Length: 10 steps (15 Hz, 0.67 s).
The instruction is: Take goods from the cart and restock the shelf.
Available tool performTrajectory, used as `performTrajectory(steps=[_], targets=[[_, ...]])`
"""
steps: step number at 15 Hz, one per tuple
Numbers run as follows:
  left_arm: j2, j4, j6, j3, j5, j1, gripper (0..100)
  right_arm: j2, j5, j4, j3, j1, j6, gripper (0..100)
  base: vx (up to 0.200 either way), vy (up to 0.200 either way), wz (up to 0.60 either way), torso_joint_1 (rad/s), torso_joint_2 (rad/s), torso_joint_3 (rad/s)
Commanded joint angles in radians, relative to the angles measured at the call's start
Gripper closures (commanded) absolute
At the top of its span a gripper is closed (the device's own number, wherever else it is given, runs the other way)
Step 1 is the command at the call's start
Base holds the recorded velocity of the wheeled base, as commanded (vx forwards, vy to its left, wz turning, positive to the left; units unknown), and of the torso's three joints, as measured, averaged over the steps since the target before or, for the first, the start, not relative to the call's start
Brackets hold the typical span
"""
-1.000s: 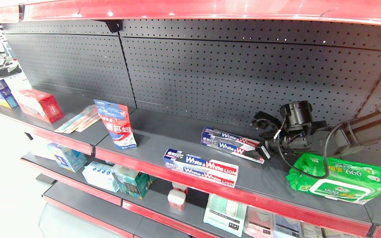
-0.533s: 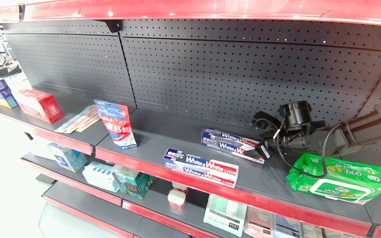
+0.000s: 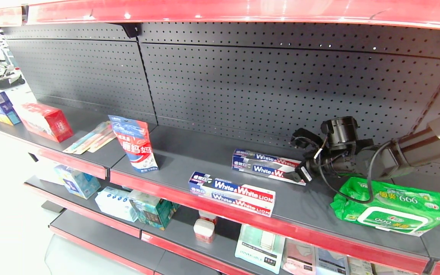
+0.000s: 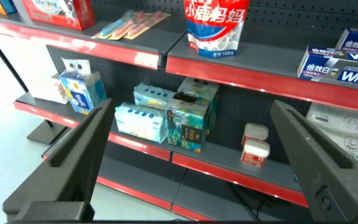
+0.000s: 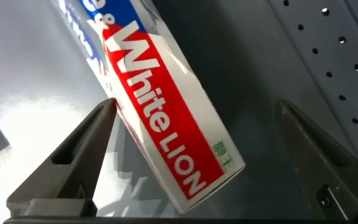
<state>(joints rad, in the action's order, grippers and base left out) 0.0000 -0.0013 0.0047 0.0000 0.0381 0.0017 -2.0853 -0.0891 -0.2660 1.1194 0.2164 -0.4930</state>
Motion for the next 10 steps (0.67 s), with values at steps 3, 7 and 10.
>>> performTrajectory(steps=[3,7,10], targets=[[0.0,0.0,0.0,0.0,0.0,0.0,0,-0.007,0.006,-0.001,0.0,-0.002,-0.001,0,0.0,0.0,0.0,0.0,0.0,0.0],[0.0,0.0,0.0,0.0,0.0,0.001,0,0.028,-0.05,-0.001,0.002,-0.005,0.062,0,0.0,0.0,0.0,0.0,0.0,0.0],[0.0,0.0,0.0,0.0,0.0,0.001,0,0.034,-0.05,0.001,0.016,-0.023,0.105,0,0.0,0.0,0.0,0.0,0.0,0.0]])
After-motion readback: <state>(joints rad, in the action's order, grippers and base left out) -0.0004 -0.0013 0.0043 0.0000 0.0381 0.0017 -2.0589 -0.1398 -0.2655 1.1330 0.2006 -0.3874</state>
